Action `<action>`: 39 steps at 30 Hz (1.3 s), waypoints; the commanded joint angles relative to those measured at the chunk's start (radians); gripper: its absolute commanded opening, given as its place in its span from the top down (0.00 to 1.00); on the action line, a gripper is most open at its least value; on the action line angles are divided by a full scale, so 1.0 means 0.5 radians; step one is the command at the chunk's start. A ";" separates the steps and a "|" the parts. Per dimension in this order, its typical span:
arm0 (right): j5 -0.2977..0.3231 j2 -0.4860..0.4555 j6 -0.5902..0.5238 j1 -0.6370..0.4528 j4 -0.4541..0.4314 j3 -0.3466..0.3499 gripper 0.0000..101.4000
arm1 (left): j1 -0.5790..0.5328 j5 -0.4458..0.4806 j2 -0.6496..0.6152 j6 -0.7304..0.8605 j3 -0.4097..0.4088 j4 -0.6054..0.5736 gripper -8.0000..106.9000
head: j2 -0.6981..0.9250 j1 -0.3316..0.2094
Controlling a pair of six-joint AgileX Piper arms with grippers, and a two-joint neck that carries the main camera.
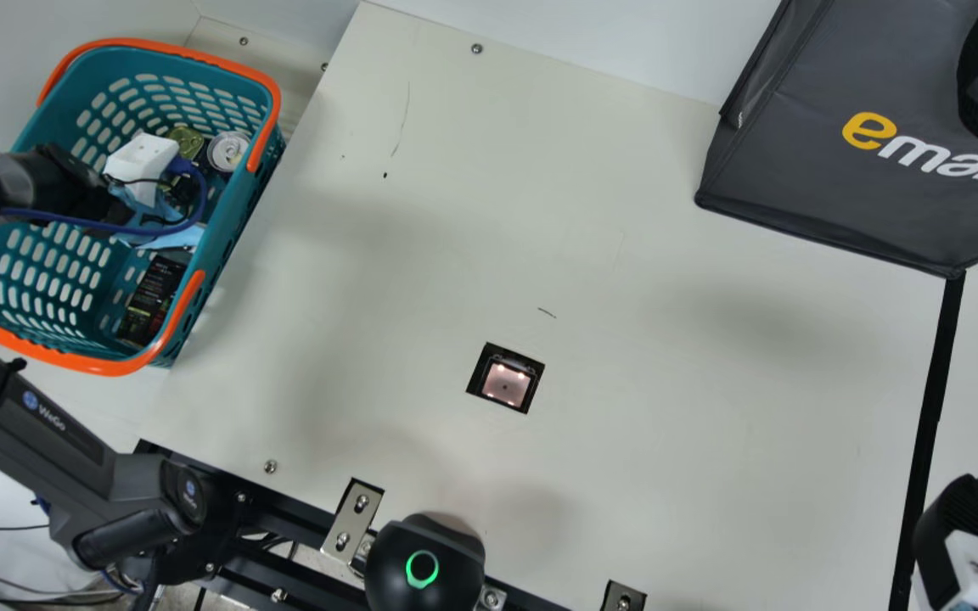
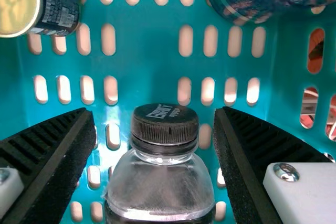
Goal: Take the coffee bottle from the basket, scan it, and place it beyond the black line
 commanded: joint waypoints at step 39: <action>0.000 0.000 0.000 0.000 0.000 0.000 0.10 | 0.052 0.168 -0.168 -0.044 -0.143 -0.061 0.84 | 0.005 -0.055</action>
